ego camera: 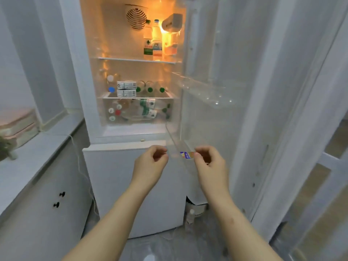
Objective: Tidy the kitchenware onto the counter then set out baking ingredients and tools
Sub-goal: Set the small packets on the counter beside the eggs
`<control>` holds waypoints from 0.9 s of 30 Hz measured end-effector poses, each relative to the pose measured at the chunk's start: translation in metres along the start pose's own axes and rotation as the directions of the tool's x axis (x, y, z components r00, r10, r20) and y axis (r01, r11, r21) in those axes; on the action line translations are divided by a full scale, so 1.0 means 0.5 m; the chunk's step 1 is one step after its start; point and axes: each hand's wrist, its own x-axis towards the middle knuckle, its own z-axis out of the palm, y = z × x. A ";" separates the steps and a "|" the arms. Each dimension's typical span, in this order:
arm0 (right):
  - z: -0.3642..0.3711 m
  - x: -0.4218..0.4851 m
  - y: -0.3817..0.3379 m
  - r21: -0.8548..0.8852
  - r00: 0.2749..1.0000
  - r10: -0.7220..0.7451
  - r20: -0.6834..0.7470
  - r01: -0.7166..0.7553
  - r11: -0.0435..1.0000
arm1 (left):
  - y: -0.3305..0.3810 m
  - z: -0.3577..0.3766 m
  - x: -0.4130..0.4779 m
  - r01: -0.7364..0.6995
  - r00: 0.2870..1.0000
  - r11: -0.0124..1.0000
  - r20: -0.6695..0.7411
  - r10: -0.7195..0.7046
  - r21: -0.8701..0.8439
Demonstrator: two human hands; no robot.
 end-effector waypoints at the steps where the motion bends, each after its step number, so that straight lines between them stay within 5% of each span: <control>1: 0.014 0.031 0.001 0.013 1.000 -0.001 -0.029 0.002 1.000 | -0.004 0.004 0.033 -0.013 1.000 1.000 0.016 0.013 -0.007; 10: 0.098 0.272 0.105 -0.241 0.957 0.285 -0.058 -0.290 0.926 | 0.006 0.064 0.303 -0.174 0.969 0.983 0.187 0.160 0.057; 14: 0.127 0.289 0.161 -0.436 0.940 0.337 0.056 -0.280 0.855 | -0.008 0.149 0.367 -0.375 0.806 0.892 0.565 0.180 0.252; 19: 0.117 0.304 0.207 -0.439 0.929 0.369 0.021 -0.322 0.839 | -0.049 0.195 0.417 -0.409 0.778 0.832 0.620 0.103 0.374; 22: 0.115 0.305 0.219 -0.526 0.912 0.404 0.075 -0.308 0.793 | -0.053 0.220 0.425 -0.472 0.767 0.671 0.642 -0.006 0.571; 27: 0.098 0.312 0.230 -0.530 0.898 0.435 0.072 -0.335 0.779 | -0.028 0.258 0.421 -0.677 0.644 0.199 0.702 -0.305 0.708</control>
